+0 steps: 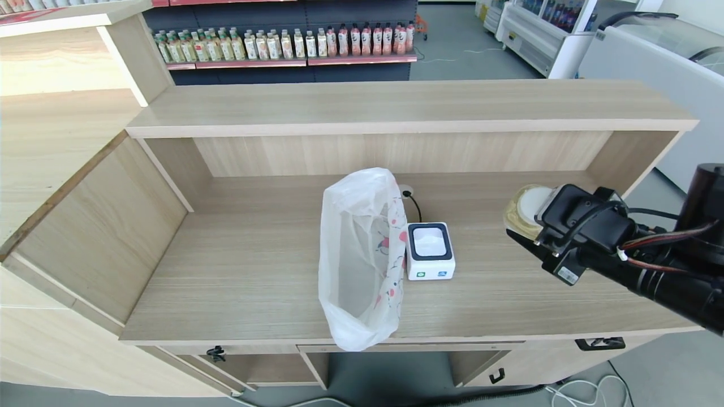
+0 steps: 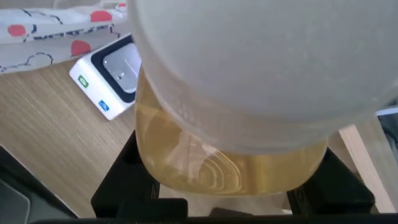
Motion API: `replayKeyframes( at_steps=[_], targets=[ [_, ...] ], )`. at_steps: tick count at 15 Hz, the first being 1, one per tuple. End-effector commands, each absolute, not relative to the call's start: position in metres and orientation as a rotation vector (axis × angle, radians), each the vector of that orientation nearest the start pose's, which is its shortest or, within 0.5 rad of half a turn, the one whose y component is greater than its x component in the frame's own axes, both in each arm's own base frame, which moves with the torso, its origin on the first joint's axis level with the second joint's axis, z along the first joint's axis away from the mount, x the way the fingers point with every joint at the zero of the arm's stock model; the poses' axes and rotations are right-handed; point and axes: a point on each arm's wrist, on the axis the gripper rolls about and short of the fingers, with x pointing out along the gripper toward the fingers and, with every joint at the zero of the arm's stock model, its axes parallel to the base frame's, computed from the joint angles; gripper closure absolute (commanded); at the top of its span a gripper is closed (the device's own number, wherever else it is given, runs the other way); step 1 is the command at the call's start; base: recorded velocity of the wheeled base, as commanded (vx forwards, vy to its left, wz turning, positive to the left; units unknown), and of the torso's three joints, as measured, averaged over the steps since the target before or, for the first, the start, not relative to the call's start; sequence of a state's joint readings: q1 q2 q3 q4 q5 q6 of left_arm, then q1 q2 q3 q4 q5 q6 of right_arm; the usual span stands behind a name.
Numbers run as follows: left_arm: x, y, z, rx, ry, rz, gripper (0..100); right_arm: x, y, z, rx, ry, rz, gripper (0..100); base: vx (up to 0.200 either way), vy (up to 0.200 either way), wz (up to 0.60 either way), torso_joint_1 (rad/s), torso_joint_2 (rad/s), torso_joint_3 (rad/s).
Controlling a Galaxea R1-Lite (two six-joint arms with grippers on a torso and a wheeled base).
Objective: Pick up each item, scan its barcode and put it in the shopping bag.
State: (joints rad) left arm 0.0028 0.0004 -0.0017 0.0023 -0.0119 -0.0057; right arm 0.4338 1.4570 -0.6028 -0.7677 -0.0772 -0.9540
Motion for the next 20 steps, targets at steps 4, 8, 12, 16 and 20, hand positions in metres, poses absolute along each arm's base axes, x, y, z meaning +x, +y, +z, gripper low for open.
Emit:
replayKeyframes(
  at_steps=[4,8,12,16,20],
  targets=[
    [-0.023,0.0,0.076,-0.006,0.002,-0.009,0,0.267,0.119,0.192,-0.86,-0.159,0.516,100,0.0,0.0,0.0,0.0,0.0,0.0],
    [-0.023,0.0,0.076,-0.006,0.002,-0.009,0,0.286,0.092,0.172,-0.913,-0.161,0.623,100,0.0,0.0,0.0,0.0,0.0,0.0],
    [-0.023,0.0,0.076,-0.006,0.002,-0.009,0,0.305,0.075,0.153,-0.92,-0.199,0.668,100,0.0,0.0,0.0,0.0,0.0,0.0],
    [-0.023,0.0,0.076,-0.006,0.002,-0.009,0,0.321,0.079,0.124,-0.902,-0.219,0.746,100,0.0,0.0,0.0,0.0,0.0,0.0],
    [-0.023,0.0,0.076,-0.006,0.002,-0.009,0,0.332,0.079,0.113,-0.892,-0.24,0.785,100,0.0,0.0,0.0,0.0,0.0,0.0]
  ],
)
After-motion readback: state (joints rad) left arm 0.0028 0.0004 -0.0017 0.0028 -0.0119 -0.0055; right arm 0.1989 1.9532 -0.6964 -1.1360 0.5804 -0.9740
